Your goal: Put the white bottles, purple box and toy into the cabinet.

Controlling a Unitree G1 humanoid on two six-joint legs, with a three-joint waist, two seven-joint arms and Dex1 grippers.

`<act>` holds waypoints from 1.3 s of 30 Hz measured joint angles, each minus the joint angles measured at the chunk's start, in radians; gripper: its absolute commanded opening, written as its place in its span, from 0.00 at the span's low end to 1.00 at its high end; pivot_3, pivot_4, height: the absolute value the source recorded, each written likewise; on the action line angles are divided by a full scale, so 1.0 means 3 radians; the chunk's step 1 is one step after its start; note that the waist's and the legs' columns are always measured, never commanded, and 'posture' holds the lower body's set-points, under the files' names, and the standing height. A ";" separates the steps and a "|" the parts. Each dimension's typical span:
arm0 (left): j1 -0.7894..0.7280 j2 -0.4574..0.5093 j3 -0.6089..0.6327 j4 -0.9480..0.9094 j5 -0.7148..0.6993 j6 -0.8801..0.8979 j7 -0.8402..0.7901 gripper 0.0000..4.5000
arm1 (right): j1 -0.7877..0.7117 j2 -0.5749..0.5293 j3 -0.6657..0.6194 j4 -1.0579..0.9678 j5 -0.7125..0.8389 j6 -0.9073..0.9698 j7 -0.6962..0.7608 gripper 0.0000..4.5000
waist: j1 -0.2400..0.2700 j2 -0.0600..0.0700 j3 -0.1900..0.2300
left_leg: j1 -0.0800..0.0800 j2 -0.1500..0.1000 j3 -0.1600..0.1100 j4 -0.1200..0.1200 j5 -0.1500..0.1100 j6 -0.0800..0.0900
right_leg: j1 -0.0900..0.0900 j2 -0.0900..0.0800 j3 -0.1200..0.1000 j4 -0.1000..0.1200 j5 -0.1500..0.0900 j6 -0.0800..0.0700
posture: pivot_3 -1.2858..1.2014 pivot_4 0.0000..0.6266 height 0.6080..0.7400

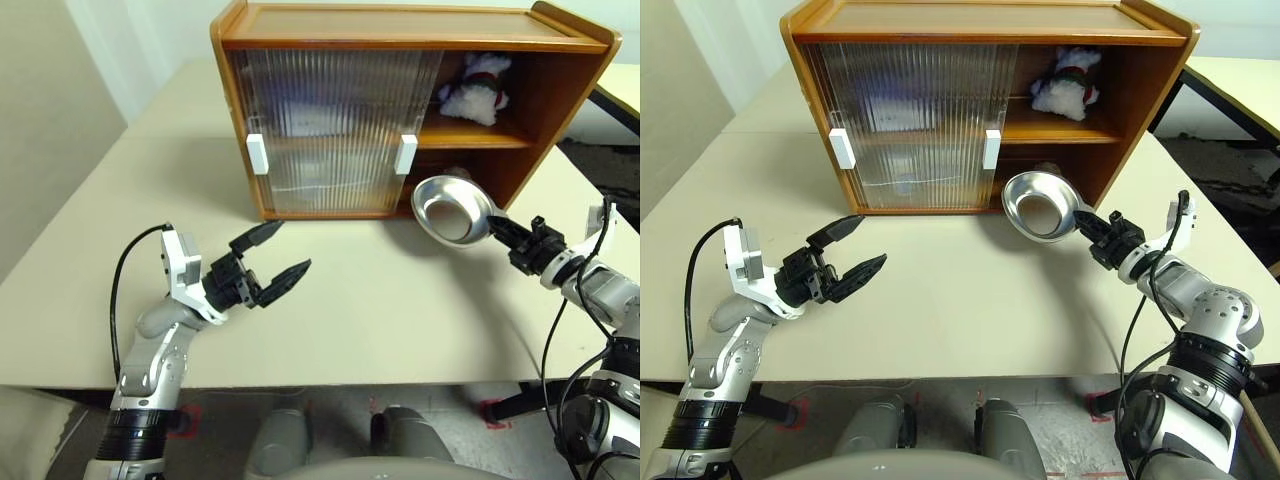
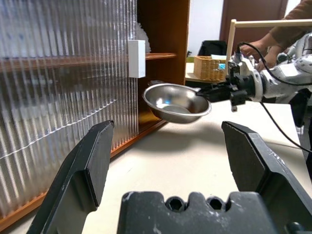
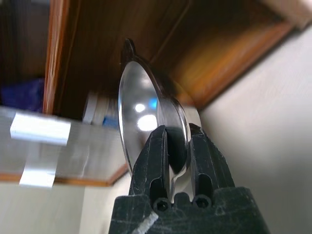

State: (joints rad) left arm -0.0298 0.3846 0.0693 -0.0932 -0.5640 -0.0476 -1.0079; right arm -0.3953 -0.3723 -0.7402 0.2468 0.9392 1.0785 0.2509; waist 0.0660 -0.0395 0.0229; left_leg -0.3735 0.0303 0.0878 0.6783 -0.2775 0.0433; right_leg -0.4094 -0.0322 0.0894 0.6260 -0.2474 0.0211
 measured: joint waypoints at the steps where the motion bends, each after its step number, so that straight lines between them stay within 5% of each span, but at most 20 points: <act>1: 0.0000 0.0000 0.0001 0.0000 0.0000 -0.0001 0.0000 1.00 | -0.0038 0.0022 0.0000 0.0024 -0.0003 -0.0030 -0.0039 0.09 | -0.0004 0.0001 0.0001 | 0.0000 0.0000 0.0000 -0.0001 0.0000 0.0000 | 0.0000 0.0000 0.0000 0.0000 0.0000 -0.0001 | 0.59 0.00 1.00; 21: 0.0009 -0.0009 -0.0003 -0.0003 0.0036 -0.0014 0.0014 1.00 | -0.0629 0.0416 0.0068 0.0463 -0.0118 -0.0831 -0.0818 0.09 | -0.0017 0.0009 0.0006 | -0.0001 -0.0001 0.0000 -0.0009 0.0000 0.0000 | -0.0004 -0.0002 0.0000 0.0000 0.0005 -0.0011 | 0.60 0.00 1.00; 39: 0.0006 -0.0029 -0.0002 -0.0013 0.0042 -0.0016 0.0070 1.00 | -0.1222 0.0473 0.0182 0.1651 -0.0509 -0.1834 -0.0757 0.09 | -0.0020 0.0012 0.0007 | 0.0002 -0.0005 0.0001 -0.0034 0.0000 0.0000 | -0.0008 -0.0003 0.0001 -0.0001 0.0007 -0.0015 | 0.61 0.00 1.00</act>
State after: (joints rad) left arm -0.0280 0.3759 0.0687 -0.0971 -0.5513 -0.0525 -0.9870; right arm -0.7618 -0.2305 -0.6855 0.7420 0.7865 0.5284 0.0236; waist 0.0600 -0.0360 0.0250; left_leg -0.3730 0.0289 0.0882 0.6682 -0.2774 0.0433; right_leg -0.4118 -0.0329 0.0897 0.6256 -0.2452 0.0166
